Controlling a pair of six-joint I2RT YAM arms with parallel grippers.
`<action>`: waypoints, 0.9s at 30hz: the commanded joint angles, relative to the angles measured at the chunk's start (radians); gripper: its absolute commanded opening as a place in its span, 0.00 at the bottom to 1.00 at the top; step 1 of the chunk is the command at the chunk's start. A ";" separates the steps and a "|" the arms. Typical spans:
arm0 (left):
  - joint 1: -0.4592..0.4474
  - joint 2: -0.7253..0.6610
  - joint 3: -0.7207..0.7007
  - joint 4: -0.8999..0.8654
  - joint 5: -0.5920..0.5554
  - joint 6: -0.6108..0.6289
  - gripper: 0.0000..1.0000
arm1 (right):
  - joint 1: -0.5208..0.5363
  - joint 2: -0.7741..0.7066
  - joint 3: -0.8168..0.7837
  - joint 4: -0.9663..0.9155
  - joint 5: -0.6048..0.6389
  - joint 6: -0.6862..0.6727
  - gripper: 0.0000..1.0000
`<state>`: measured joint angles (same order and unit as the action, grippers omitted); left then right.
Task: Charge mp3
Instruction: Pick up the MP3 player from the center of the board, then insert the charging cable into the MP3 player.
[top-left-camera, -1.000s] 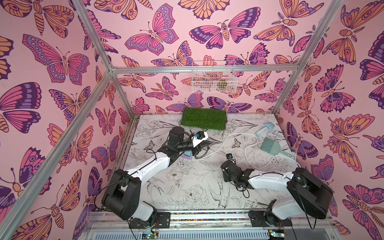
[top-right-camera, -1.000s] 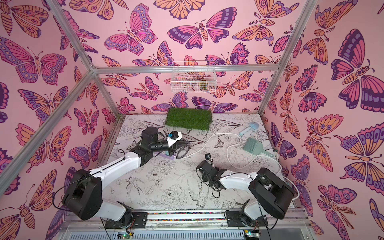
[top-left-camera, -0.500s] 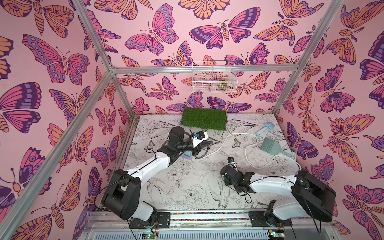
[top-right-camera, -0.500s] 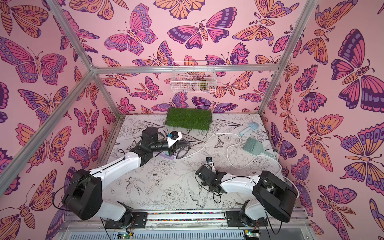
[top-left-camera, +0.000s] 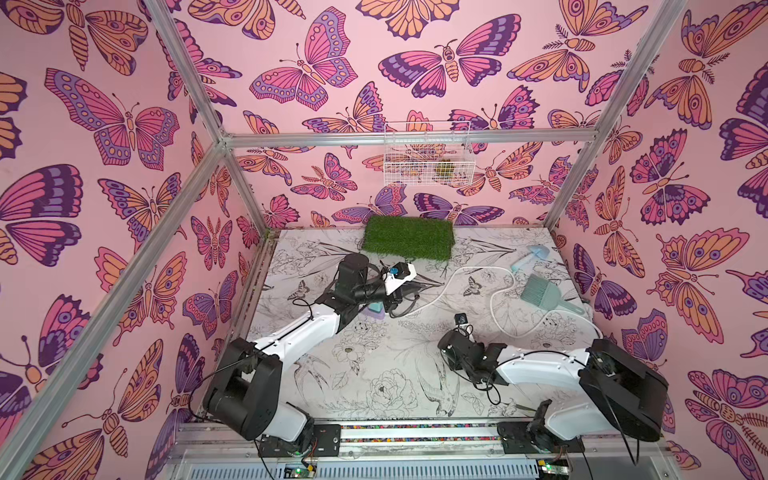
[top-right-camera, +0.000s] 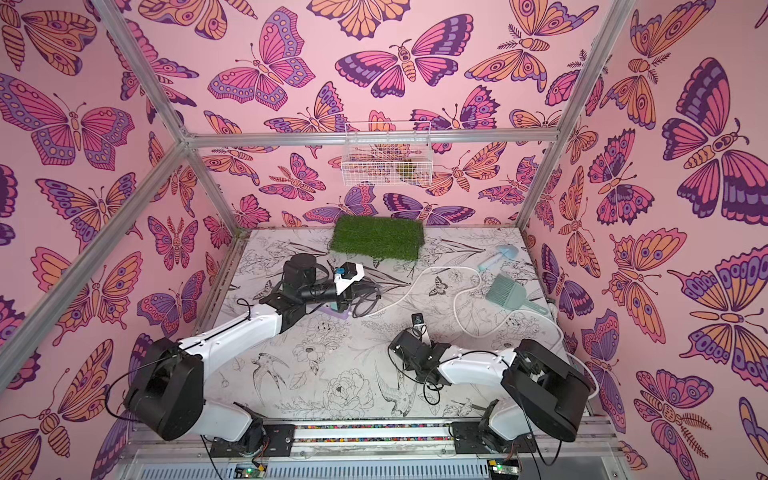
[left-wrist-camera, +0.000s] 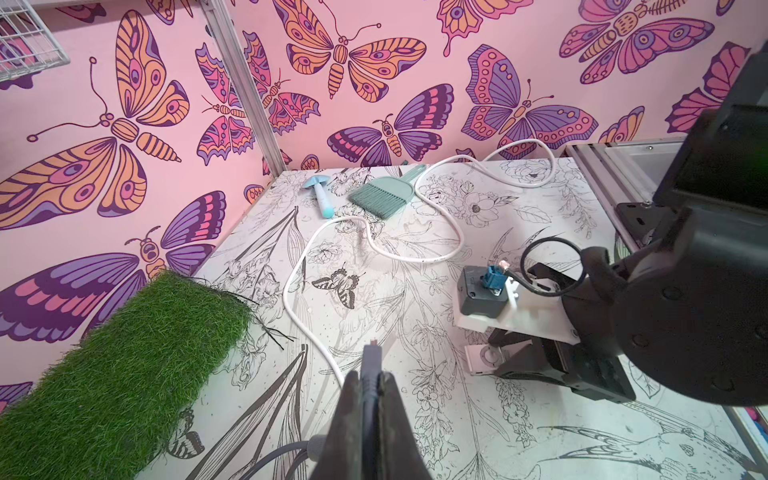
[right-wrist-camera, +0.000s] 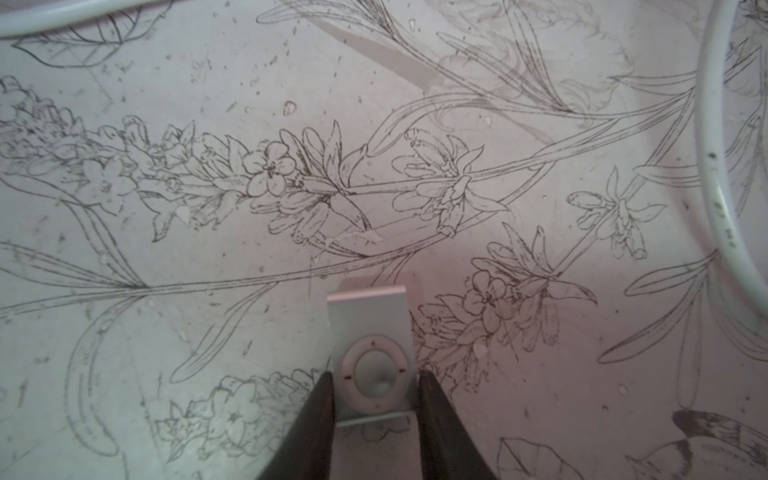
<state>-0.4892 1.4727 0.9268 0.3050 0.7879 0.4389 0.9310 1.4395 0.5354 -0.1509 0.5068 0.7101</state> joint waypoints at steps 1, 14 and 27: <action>0.008 -0.016 -0.003 -0.021 0.014 0.009 0.00 | 0.002 0.006 -0.044 -0.159 -0.030 -0.014 0.31; 0.007 -0.044 0.005 -0.020 -0.013 -0.018 0.00 | -0.011 -0.292 0.069 -0.240 0.035 -0.243 0.30; -0.023 -0.086 0.004 -0.012 -0.021 -0.088 0.00 | -0.285 -0.469 0.171 -0.156 -0.403 -0.437 0.30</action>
<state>-0.5007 1.4227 0.9306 0.3042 0.7654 0.3801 0.6868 0.9932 0.6613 -0.3466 0.2562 0.3283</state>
